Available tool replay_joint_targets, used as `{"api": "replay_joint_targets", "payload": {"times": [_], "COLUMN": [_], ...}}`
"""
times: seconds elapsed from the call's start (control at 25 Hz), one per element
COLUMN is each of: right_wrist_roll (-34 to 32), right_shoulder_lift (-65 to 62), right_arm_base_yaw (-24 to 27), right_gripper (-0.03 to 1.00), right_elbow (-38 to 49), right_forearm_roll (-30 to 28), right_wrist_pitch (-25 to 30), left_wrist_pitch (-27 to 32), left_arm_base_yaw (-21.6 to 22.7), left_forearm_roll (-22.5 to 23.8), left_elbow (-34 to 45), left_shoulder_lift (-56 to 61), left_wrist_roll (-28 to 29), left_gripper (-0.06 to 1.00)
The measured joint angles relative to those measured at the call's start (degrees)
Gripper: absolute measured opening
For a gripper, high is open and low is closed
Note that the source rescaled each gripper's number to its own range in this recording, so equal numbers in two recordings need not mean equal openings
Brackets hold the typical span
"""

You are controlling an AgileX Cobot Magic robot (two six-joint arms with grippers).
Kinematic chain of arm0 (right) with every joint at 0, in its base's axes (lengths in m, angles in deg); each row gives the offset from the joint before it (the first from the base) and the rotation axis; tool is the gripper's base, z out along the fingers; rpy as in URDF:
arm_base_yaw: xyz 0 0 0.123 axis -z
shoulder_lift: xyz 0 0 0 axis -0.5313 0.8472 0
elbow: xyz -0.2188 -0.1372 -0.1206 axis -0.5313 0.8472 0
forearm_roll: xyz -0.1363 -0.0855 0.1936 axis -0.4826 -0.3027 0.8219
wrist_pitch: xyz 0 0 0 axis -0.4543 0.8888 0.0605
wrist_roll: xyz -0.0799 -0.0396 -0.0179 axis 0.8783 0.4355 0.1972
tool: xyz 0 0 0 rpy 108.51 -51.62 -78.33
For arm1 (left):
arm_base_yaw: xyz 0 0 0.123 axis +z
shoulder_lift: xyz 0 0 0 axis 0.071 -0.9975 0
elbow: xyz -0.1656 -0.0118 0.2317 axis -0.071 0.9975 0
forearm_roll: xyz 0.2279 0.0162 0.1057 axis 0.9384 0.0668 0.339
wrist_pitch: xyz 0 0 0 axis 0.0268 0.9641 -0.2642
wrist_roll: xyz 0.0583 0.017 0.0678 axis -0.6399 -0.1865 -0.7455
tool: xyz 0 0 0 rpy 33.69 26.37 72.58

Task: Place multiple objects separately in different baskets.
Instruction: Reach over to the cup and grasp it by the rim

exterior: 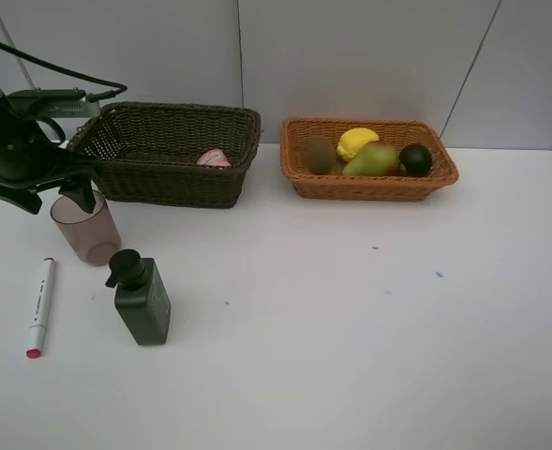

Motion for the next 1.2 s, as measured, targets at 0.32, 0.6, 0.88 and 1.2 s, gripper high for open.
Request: {"api": "replay_joint_targets", "payload": {"times": [0.32, 0.6, 0.88, 1.2], "right_wrist_roll": [0.00, 0.00, 0.00, 0.00], "right_shoulder_lift": [0.00, 0.00, 0.00, 0.00], "right_arm_base_yaw": [0.00, 0.00, 0.00, 0.00], "right_gripper": [1.00, 1.00, 1.00, 1.00], "right_elbow": [0.00, 0.00, 0.00, 0.00], "right_forearm_roll": [0.00, 0.00, 0.00, 0.00], "right_wrist_pitch": [0.00, 0.00, 0.00, 0.00], "left_wrist_pitch": [-1.98, -3.35, -3.46, -2.24], "left_arm_base_yaw": [0.00, 0.00, 0.00, 0.00], "left_forearm_roll": [0.00, 0.00, 0.05, 0.05], "left_elbow": [0.05, 0.05, 0.05, -0.05], "left_shoulder_lift": [-4.25, -4.72, -4.72, -4.05], "left_wrist_roll": [0.00, 0.00, 0.00, 0.00], "left_gripper": [0.82, 0.43, 0.02, 0.00]}}
